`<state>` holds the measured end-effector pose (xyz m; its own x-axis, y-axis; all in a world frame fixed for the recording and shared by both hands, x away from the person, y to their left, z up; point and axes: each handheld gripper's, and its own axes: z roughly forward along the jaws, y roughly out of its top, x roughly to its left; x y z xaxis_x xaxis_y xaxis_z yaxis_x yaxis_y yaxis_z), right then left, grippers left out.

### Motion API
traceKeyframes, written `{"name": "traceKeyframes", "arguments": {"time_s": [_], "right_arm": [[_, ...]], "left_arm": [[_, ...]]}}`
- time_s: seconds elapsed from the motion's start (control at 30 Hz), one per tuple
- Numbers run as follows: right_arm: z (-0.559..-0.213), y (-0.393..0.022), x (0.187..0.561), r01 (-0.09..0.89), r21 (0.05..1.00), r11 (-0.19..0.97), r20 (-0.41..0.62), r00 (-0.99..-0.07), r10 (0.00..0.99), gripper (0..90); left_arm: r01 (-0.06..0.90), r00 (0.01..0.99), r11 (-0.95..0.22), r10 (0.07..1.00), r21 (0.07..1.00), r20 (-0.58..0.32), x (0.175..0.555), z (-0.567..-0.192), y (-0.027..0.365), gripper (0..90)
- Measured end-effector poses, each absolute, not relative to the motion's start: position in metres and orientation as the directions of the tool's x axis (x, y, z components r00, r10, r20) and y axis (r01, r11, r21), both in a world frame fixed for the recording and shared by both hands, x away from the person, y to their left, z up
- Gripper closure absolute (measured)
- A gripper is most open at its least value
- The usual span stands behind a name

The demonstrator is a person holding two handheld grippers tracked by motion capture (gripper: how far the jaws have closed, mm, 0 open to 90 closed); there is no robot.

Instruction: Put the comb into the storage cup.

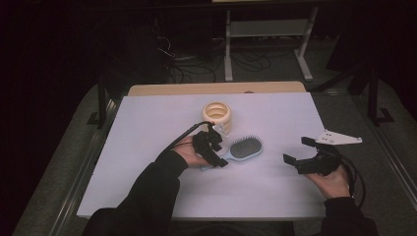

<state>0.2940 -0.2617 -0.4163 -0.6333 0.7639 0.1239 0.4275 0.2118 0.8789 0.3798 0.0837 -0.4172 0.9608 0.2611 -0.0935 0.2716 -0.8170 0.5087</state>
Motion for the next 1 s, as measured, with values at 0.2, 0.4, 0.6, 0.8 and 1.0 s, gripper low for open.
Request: {"name": "traceKeyframes", "arguments": {"time_s": [0.2,0.4,0.6,0.8,1.0], "right_arm": [[-0.416,-0.262,0.294,0.427,0.879,0.213,0.124,-0.635,0.763,0.0],[-0.417,-0.261,0.294,0.427,0.878,0.215,0.123,-0.637,0.761,0.0],[-0.417,-0.261,0.294,0.428,0.877,0.219,0.122,-0.639,0.76,0.0],[-0.417,-0.261,0.294,0.427,0.877,0.22,0.121,-0.64,0.759,0.0],[-0.417,-0.261,0.294,0.428,0.878,0.215,0.126,-0.64,0.758,0.0]], "left_arm": [[0.278,0.959,-0.824,0.266,0.494,-0.096,0.383,-0.421,0.08,33.2],[0.276,0.96,-0.835,0.262,0.477,-0.097,0.385,-0.428,0.076,33.9],[0.275,0.96,-0.84,0.266,0.468,-0.087,0.388,-0.433,0.074,35.1],[0.272,0.961,-0.843,0.267,0.464,-0.079,0.388,-0.436,0.07,36.7],[0.271,0.96,-0.851,0.269,0.45,-0.07,0.388,-0.437,0.065,38.6]]}}
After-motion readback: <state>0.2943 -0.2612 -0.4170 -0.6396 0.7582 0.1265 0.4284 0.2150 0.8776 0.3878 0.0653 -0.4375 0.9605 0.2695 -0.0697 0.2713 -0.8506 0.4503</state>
